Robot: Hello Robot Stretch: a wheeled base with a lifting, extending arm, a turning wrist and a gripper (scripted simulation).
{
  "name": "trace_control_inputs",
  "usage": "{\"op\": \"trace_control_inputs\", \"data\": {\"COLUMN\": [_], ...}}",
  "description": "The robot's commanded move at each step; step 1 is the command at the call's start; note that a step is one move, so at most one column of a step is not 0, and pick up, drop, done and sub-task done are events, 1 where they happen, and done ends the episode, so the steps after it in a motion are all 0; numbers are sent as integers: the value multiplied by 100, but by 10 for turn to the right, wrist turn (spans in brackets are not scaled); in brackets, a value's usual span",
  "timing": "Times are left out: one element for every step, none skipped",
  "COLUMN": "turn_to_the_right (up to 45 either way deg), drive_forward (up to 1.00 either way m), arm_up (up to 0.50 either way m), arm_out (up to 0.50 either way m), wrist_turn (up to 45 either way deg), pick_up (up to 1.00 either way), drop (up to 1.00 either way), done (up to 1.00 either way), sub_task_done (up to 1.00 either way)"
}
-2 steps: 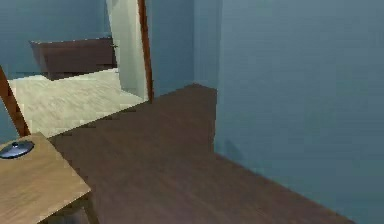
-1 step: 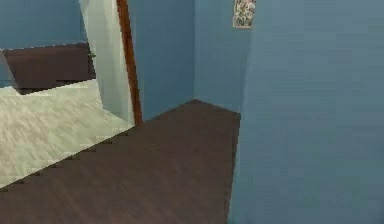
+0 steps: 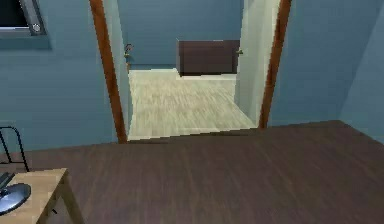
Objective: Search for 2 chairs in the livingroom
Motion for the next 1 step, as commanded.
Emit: {"op": "trace_control_inputs", "data": {"turn_to_the_right": [0], "drive_forward": [85], "arm_up": [0], "arm_out": [0], "wrist_turn": [0], "pick_up": [0], "drop": [0], "done": [0], "sub_task_done": [0]}}
